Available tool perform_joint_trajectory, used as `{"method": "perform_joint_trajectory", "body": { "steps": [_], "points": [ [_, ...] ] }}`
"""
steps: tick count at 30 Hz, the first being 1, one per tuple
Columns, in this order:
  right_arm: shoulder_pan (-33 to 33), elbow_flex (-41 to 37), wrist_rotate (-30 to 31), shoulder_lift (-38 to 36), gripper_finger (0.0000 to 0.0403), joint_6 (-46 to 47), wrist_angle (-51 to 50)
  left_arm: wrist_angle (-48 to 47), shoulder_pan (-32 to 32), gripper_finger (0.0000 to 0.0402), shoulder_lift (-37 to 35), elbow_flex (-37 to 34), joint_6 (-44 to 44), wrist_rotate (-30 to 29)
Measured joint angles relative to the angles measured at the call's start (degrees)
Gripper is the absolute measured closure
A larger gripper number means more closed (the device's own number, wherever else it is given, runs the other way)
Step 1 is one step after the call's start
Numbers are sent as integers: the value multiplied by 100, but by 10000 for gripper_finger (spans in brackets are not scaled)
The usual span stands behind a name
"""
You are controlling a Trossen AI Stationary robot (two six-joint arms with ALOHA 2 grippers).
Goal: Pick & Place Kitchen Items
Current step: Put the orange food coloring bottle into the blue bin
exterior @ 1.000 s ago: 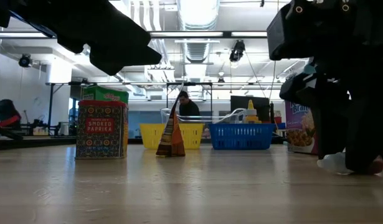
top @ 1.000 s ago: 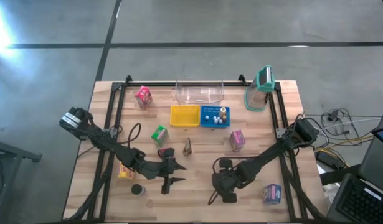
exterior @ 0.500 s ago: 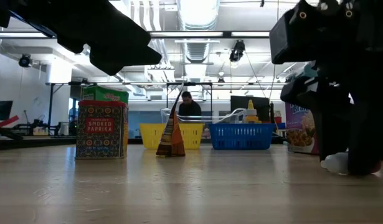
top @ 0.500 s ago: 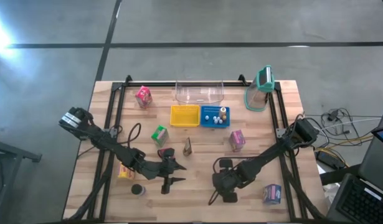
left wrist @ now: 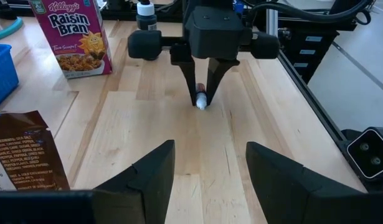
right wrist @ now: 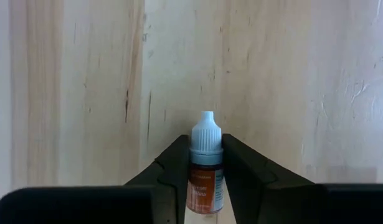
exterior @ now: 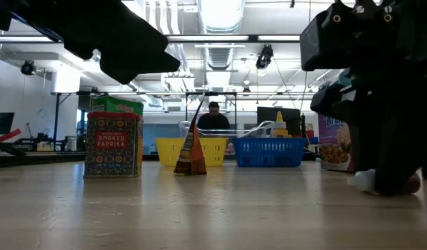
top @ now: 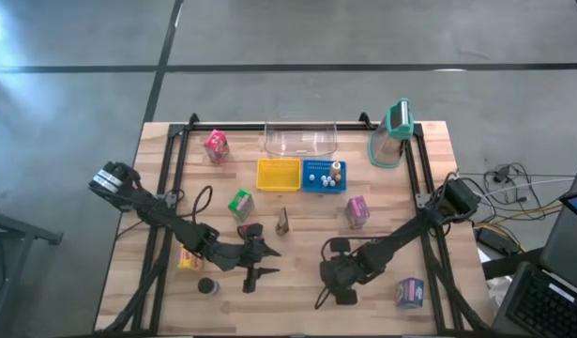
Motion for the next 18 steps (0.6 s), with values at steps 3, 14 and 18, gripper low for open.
{"method": "perform_joint_trajectory", "body": {
  "steps": [3,14,18],
  "points": [
    [-4,6,19,6,325,-33,27,-1,0,197,0,0,1,0],
    [87,244,404,-231,329,-288,306,12,-2,197,1,4,180,-180],
    [190,352,804,-568,325,-421,323,95,0,197,0,4,257,-341]
  ]
}}
